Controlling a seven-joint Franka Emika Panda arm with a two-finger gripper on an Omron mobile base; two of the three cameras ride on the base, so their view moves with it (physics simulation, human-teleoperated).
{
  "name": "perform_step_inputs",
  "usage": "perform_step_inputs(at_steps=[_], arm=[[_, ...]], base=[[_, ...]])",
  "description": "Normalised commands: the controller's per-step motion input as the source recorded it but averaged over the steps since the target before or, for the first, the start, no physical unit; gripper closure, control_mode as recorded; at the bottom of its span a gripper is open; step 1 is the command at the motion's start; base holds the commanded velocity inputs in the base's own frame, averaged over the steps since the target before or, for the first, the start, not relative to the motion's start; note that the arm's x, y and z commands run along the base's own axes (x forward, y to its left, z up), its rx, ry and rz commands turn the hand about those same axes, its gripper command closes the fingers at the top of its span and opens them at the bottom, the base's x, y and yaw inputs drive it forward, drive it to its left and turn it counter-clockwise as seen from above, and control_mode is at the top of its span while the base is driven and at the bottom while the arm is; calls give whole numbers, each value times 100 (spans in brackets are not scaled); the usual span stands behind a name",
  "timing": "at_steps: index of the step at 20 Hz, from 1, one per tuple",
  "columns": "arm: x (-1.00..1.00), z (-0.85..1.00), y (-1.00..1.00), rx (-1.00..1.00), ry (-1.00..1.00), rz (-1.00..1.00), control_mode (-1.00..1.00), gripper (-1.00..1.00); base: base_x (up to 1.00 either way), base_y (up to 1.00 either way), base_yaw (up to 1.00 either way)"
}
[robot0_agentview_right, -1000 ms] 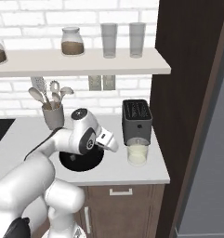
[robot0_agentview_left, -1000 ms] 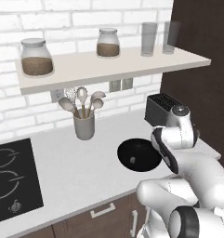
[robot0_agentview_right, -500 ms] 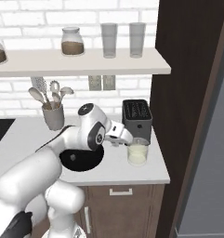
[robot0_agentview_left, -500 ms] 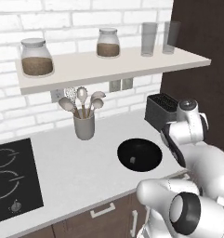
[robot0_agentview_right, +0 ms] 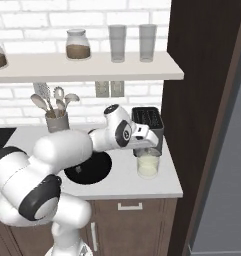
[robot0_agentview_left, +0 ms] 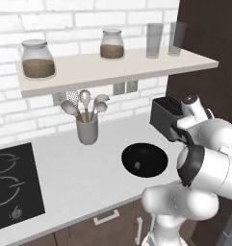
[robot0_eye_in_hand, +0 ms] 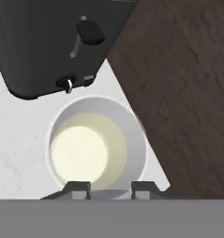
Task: Grab a lemon wedge from the fridge and one ice cube from the ice bowl, and put them in the glass of lemonade.
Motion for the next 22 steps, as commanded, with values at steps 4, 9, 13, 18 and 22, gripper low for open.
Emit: perform_step_inputs(at_steps=[4,9,13,18,22], arm=[[49,-14,-25,0,19,5,-100,100],[29,-47,-24,-3,7,6,-100,100],[25,-61,-3,-8,2,4,-100,100],[10,-41,-9,-4,0,3,-100,100],[-14,-3,-8,0,0,1,-100,100]], base=[[0,0,0],[0,0,0],[0,0,0],[0,0,0],[0,0,0]])
